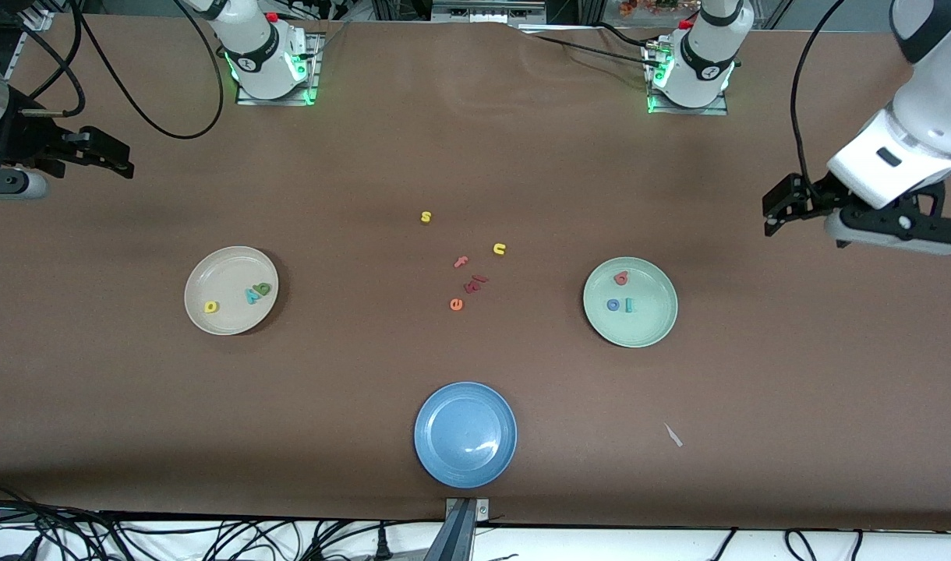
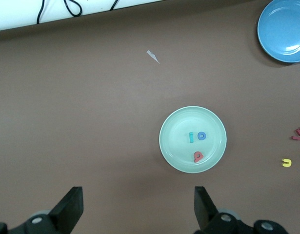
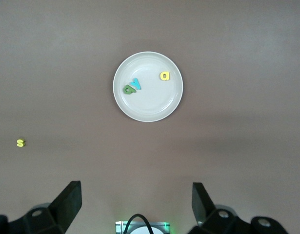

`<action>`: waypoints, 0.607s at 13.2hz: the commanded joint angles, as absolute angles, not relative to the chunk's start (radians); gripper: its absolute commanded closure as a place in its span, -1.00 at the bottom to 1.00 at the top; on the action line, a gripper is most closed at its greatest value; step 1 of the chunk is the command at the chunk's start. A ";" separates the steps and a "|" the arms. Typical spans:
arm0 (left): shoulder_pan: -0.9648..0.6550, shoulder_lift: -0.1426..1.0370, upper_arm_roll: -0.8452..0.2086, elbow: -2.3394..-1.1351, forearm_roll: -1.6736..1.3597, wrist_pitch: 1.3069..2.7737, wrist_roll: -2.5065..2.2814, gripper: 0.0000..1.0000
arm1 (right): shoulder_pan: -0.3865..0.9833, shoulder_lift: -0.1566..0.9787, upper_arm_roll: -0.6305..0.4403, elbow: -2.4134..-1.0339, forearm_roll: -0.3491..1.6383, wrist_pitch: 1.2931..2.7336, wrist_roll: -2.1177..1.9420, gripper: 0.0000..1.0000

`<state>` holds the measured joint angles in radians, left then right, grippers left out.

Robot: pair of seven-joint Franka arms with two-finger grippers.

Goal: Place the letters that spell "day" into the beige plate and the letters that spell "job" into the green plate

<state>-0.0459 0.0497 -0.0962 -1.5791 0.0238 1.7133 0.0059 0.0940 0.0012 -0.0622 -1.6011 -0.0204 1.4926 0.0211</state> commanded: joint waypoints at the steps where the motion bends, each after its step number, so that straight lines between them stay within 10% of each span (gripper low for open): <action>1: -0.060 -0.079 -0.048 -1.692 -0.023 1.698 -0.014 -1.00 | 0.074 -0.032 -0.046 -1.635 -0.032 1.516 0.003 -1.00; 8: -0.020 -0.086 -0.052 -1.697 -0.015 1.672 -0.021 -1.00 | 0.067 -0.029 -0.044 -1.637 -0.025 1.545 -0.012 -1.00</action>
<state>-0.0231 -0.0809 -0.0457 -1.6981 0.0064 1.6780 -0.0132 0.0848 0.0009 -0.0614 -1.6031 -0.0204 1.5157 0.0175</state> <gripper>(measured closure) 0.000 0.000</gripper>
